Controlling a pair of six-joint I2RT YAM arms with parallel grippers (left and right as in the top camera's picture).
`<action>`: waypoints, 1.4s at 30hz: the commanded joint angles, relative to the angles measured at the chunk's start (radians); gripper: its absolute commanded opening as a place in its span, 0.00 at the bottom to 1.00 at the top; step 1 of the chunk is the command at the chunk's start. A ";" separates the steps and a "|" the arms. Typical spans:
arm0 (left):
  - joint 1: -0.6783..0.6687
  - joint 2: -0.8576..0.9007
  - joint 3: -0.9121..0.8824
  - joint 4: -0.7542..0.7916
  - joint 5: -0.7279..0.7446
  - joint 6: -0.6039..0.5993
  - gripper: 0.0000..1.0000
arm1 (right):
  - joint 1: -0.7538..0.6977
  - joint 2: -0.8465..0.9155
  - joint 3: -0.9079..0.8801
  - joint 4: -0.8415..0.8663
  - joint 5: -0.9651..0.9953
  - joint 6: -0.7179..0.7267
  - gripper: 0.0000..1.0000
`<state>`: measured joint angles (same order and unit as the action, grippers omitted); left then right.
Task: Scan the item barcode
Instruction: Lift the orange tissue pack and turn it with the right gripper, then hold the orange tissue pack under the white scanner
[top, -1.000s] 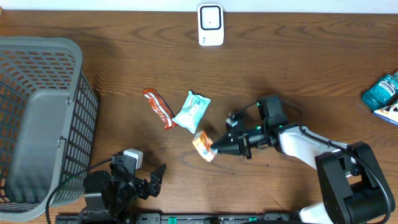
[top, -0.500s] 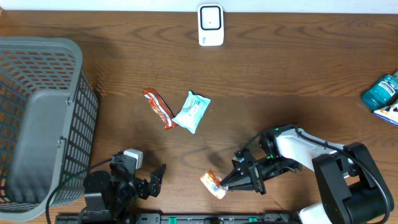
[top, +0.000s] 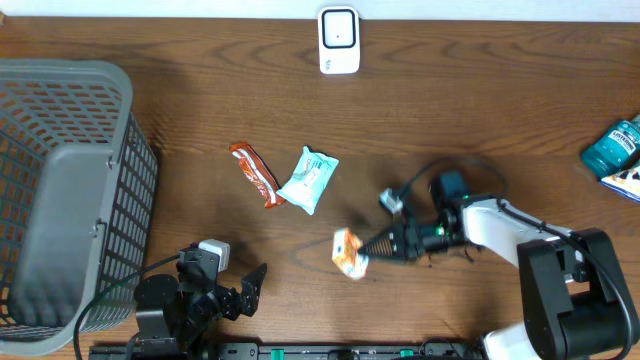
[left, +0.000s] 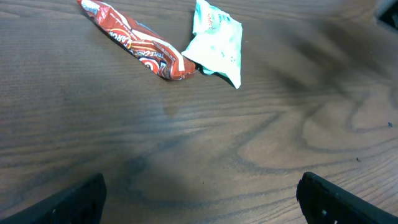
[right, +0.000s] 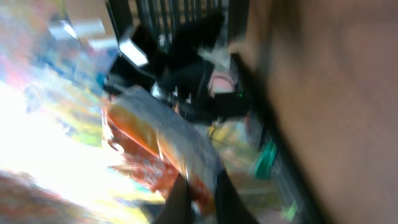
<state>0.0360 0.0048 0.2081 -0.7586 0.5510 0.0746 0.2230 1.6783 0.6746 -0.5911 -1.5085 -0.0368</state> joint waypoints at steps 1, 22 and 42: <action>0.004 -0.001 0.004 -0.004 0.002 -0.002 0.98 | -0.025 -0.005 0.057 0.260 0.197 0.401 0.02; 0.004 -0.001 0.004 -0.004 0.002 -0.002 0.98 | 0.124 0.080 0.258 1.181 1.406 0.506 0.01; 0.004 -0.001 0.004 -0.004 0.002 -0.002 0.98 | 0.135 0.715 1.127 0.926 1.661 0.200 0.01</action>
<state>0.0360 0.0048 0.2081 -0.7586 0.5510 0.0746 0.3473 2.3653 1.7275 0.3374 0.0933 0.1967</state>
